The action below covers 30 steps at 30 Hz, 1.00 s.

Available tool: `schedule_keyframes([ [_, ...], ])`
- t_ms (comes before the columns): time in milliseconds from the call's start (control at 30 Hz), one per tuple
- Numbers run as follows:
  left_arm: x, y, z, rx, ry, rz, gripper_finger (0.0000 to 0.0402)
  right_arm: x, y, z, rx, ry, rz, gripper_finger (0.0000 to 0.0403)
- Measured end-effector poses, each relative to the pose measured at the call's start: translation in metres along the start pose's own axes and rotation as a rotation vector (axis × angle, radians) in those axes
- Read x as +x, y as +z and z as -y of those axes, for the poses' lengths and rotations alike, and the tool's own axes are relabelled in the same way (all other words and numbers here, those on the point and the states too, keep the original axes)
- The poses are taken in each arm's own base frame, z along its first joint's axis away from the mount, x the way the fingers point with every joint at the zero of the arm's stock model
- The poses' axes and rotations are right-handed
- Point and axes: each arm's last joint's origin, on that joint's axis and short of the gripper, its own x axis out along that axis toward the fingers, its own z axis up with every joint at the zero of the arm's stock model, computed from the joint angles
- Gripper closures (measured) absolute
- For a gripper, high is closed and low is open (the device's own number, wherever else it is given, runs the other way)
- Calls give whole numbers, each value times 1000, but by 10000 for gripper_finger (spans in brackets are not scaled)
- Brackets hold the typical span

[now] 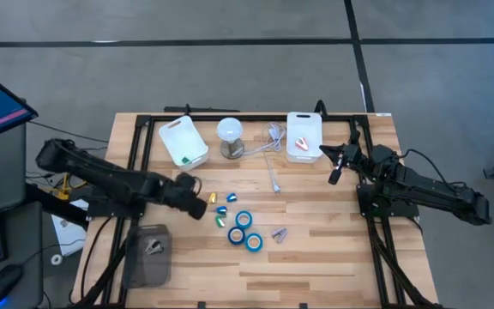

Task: Pick and place Stapler, Stapler remover, tape
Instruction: Put the yellow stapler into the left white bin

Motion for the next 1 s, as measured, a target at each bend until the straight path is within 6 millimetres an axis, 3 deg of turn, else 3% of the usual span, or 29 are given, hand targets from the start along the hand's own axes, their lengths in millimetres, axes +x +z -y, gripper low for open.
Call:
schedule_keyframes([
  [267,-20,38,20,250,-3,186,399,0,0,0,5,-1,0,403],
  [400,-23,41,23,421,0,200,399,0,0,0,0,-2,0,403],
  [633,-23,40,23,526,6,201,399,0,0,0,-3,-4,-1,403],
  [1000,22,31,34,824,55,41,399,0,0,0,-3,-4,-4,403],
])
